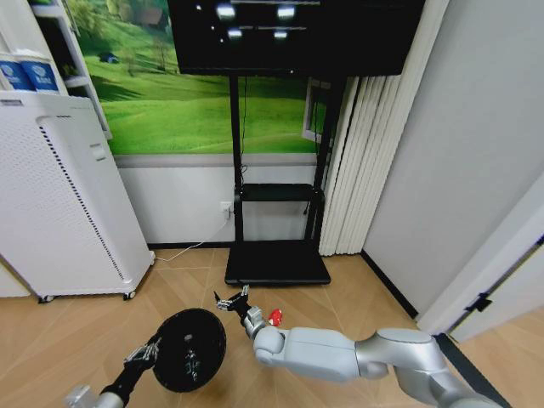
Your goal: Pick up the trash bin and place the garbage on the floor into it.
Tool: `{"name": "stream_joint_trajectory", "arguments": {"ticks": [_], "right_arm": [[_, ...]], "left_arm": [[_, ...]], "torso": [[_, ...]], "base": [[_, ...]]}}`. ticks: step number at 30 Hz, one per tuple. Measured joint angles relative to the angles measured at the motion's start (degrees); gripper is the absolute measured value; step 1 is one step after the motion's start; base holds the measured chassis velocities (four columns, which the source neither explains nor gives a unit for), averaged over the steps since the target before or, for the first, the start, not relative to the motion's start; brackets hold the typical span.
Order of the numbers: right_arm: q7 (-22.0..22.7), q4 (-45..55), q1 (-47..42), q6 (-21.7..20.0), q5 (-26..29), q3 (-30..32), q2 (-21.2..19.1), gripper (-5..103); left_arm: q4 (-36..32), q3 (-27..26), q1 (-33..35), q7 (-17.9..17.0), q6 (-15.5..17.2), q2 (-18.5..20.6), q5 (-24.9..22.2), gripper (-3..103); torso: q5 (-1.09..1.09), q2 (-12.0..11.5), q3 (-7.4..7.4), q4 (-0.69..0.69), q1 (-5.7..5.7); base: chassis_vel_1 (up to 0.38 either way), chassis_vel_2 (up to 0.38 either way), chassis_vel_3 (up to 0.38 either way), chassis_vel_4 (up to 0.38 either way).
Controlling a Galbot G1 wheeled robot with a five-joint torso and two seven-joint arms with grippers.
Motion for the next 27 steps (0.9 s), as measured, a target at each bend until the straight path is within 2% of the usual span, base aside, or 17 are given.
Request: {"name": "stream_joint_trajectory", "arguments": {"ticks": [5,7,8,11,13,16,18,19,20,21,23,24,25,27], "right_arm": [[0.2,-0.5,-0.4,0.6,-1.1,0.2,0.0,100],[1.4,-1.3,-1.0,0.4,-4.8,0.7,-0.2,100],[1.4,-1.3,-1.0,0.4,-4.8,0.7,-0.2,100],[3.3,-1.2,-1.6,-1.2,-6.8,1.3,-0.5,100],[6.6,-0.3,-2.9,-3.5,-8.5,2.1,-1.0,100],[7.2,-0.1,-3.4,-3.9,-8.7,2.3,-1.2,100],[9.1,0.1,-6.6,-4.8,-8.1,3.7,-4.0,100],[9.1,0.1,-6.6,-4.8,-8.1,3.7,-4.0,100],[9.0,0.1,-7.8,-4.8,-8.2,3.9,-6.3,100],[8.1,0.0,-8.4,-4.8,-8.6,3.8,-8.7,100],[7.5,-0.1,-8.5,-4.7,-9.2,3.6,-10.2,100],[5.9,-1.2,-8.4,-4.4,-11.4,3.0,-13.2,100],[5.9,-1.2,-8.4,-4.4,-11.4,3.0,-13.2,100],[3.5,-2.9,-6.6,-3.7,-14.9,1.9,-16.6,100]], "left_arm": [[-0.7,0.0,0.4,0.1,-0.1,0.0,0.2,8],[-0.9,0.0,0.6,0.1,-0.2,-0.2,0.5,8],[-0.9,0.0,0.6,0.1,-0.2,-0.2,0.5,8],[-1.0,0.0,0.9,0.0,-0.5,-0.5,0.8,8],[-1.3,-0.6,2.1,-0.1,-1.0,-1.2,1.4,8],[-1.4,-0.9,2.6,-0.1,-1.2,-1.5,1.5,8],[-0.6,-2.5,5.3,1.0,-2.4,-2.6,1.8,8],[-0.6,-2.5,5.3,1.0,-2.4,-2.6,1.8,8],[-0.2,-3.0,6.1,1.7,-2.8,-3.0,1.8,8],[0.1,-3.4,6.6,2.1,-3.1,-3.3,1.8,8],[0.3,-3.5,6.7,2.4,-3.2,-3.5,1.8,8],[0.8,-3.6,6.9,2.9,-3.6,-4.1,1.8,8],[0.8,-3.6,6.9,2.9,-3.6,-4.1,1.8,8],[1.4,-3.3,7.0,3.5,-3.9,-4.8,2.0,8]], "torso": [[0.01,0.0,0.02,-0.01,0.01],[0.02,0.0,0.02,-0.01,0.01],[0.02,0.0,0.02,-0.01,0.01],[0.01,0.0,0.02,-0.03,0.02],[0.01,0.0,0.03,-0.05,0.05],[-0.01,0.0,0.03,-0.06,0.05],[0.01,0.0,0.01,0.02,0.03],[0.01,0.0,0.01,0.02,0.03],[0.02,0.0,-0.01,0.02,0.00],[0.04,0.0,0.00,0.01,0.00],[0.04,0.0,-0.01,0.00,-0.01],[0.01,0.0,-0.01,-0.02,-0.01],[0.01,0.0,-0.01,-0.02,-0.01],[0.04,0.0,-0.01,-0.03,-0.01]], "base": [[-0.246,0.111,0.267,-0.102],[-0.313,0.157,0.276,-0.174],[-0.313,0.174,0.263,-0.174],[-0.273,0.185,0.265,-0.175],[-0.128,0.116,0.116,-0.136],[-0.084,0.103,0.039,-0.095],[0.046,0.066,0.020,0.014],[0.080,0.036,0.020,0.040],[0.076,-0.043,-0.029,0.040],[0.076,-0.054,-0.052,0.031],[0.065,-0.054,-0.052,0.034],[0.011,-0.067,-0.053,0.014],[0.011,-0.067,-0.053,0.014],[-0.001,-0.030,-0.019,0.007]]}}
